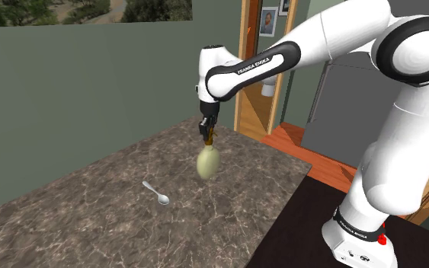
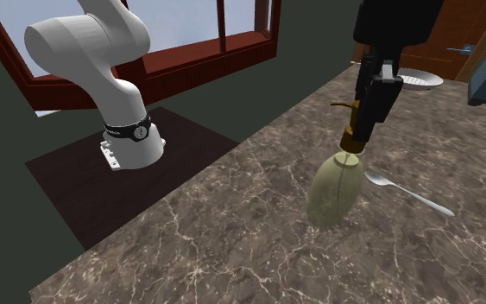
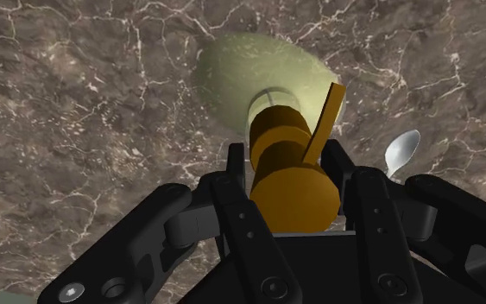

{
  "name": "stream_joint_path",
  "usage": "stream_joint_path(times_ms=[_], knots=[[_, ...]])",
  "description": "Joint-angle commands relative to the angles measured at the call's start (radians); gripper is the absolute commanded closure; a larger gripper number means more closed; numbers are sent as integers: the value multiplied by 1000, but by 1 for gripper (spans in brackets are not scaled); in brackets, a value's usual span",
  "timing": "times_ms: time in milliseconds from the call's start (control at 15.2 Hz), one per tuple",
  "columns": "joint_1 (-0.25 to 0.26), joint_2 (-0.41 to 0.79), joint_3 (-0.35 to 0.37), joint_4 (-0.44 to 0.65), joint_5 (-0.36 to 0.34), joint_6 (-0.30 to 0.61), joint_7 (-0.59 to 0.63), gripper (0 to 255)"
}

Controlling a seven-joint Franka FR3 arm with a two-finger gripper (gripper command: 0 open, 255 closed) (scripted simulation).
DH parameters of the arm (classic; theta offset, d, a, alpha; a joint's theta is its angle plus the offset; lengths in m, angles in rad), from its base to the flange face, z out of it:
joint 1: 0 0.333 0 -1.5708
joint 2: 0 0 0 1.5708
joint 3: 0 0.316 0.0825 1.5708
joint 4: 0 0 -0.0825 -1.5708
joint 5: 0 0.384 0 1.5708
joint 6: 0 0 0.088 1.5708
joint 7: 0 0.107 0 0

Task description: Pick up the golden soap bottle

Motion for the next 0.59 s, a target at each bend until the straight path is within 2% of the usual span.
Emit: stream_joint_path(times_ms=[0,528], knots=[[0,-9,0,21,1,-29,0,255],[0,-30,0,79,2,-109,-1,255]])
